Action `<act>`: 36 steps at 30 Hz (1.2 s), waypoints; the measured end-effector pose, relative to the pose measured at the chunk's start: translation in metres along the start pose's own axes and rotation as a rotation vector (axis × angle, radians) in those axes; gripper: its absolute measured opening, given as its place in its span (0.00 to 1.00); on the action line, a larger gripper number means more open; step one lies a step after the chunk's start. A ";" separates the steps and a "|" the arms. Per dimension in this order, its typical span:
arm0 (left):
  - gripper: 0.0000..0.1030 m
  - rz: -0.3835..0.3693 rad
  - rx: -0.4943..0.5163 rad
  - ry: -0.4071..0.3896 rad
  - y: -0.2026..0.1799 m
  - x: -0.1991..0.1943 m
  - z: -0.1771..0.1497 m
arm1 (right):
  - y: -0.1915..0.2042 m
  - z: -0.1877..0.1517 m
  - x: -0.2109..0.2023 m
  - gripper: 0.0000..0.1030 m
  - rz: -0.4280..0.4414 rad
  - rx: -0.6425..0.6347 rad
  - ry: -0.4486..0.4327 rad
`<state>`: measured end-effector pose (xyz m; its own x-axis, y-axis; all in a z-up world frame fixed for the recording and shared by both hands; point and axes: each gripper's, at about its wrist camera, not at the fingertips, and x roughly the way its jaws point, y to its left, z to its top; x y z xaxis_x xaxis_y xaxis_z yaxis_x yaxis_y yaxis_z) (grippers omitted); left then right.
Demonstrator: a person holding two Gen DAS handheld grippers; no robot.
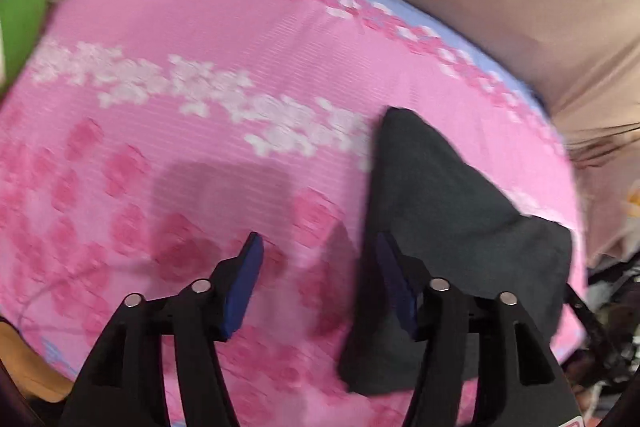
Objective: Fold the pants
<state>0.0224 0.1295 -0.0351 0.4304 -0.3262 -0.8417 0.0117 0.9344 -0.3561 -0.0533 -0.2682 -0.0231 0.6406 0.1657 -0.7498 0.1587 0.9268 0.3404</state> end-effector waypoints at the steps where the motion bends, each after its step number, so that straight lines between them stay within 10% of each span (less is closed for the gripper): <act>1: 0.60 0.001 0.023 -0.022 -0.010 -0.005 -0.003 | -0.003 -0.001 -0.006 0.56 0.020 0.025 -0.021; 6: 0.72 0.104 0.207 -0.139 -0.073 -0.023 -0.021 | 0.007 0.008 0.008 0.65 0.039 -0.027 -0.011; 11: 0.74 0.142 0.300 -0.150 -0.099 -0.024 -0.027 | 0.035 0.009 0.024 0.17 0.002 -0.143 -0.003; 14: 0.75 0.122 0.296 -0.143 -0.100 -0.024 -0.031 | 0.070 0.019 -0.025 0.04 0.214 -0.203 -0.104; 17: 0.75 0.167 0.280 -0.140 -0.096 -0.017 -0.029 | 0.061 0.025 -0.025 0.05 0.226 -0.208 -0.106; 21: 0.75 0.213 0.252 -0.117 -0.080 -0.008 -0.027 | -0.003 0.009 0.036 0.21 -0.226 -0.175 0.033; 26: 0.75 0.231 0.221 -0.114 -0.065 -0.004 -0.022 | 0.023 0.027 -0.012 0.28 -0.013 -0.130 -0.083; 30: 0.75 0.241 0.181 -0.150 -0.053 -0.014 -0.016 | 0.101 0.050 0.022 0.41 0.255 -0.266 0.023; 36: 0.75 0.254 0.166 -0.157 -0.026 -0.027 -0.017 | 0.177 0.054 0.147 0.26 0.184 -0.384 0.263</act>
<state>-0.0054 0.1121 -0.0102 0.5717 -0.0664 -0.8177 0.0281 0.9977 -0.0613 0.1090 -0.0981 -0.0424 0.4133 0.3720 -0.8311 -0.2590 0.9231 0.2844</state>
